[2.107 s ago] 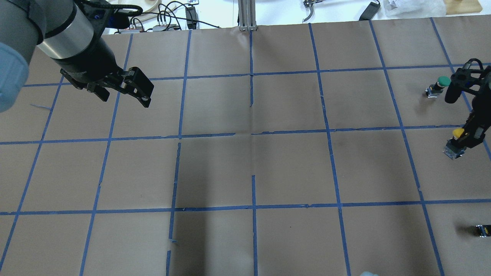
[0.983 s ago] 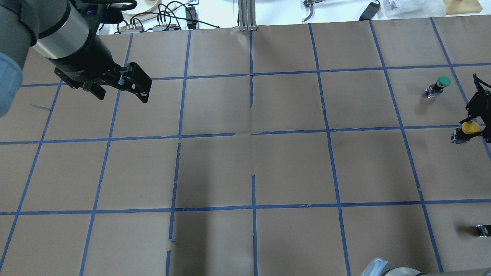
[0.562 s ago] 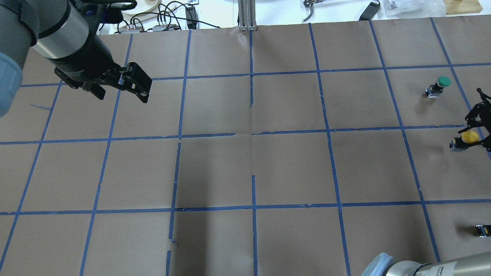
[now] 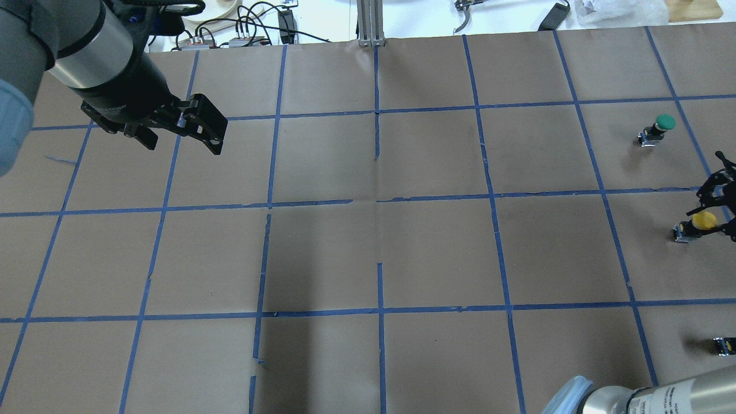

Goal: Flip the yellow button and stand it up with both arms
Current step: 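Lower the yellow button upright onto the table and open the right gripper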

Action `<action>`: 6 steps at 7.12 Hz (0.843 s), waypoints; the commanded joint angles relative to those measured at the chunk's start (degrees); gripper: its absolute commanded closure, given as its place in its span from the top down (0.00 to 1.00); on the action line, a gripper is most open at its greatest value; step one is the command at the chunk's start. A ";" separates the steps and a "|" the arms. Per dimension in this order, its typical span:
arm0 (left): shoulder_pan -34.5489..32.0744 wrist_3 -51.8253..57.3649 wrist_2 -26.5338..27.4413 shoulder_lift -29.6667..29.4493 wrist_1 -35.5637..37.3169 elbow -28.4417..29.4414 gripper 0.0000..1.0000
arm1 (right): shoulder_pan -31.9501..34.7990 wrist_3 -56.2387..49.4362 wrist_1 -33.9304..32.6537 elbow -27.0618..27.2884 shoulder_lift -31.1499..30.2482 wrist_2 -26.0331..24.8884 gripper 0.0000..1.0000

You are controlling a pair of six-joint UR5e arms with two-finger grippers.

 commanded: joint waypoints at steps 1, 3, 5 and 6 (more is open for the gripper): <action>0.00 0.08 0.03 0.00 0.00 0.00 1.00 | -0.03 3.07 0.10 -0.60 0.00 -0.35 0.96; 0.00 0.08 -0.06 0.00 0.09 0.09 1.00 | 1.11 7.21 1.76 -3.40 -1.74 -0.36 0.95; 0.09 0.08 -0.06 -0.17 0.09 0.17 1.00 | 5.22 15.87 9.81 -9.10 -4.47 -1.14 0.95; 0.09 0.08 -0.06 -0.09 0.00 0.09 1.00 | 7.94 21.49 14.82 -12.61 -4.66 -1.41 0.95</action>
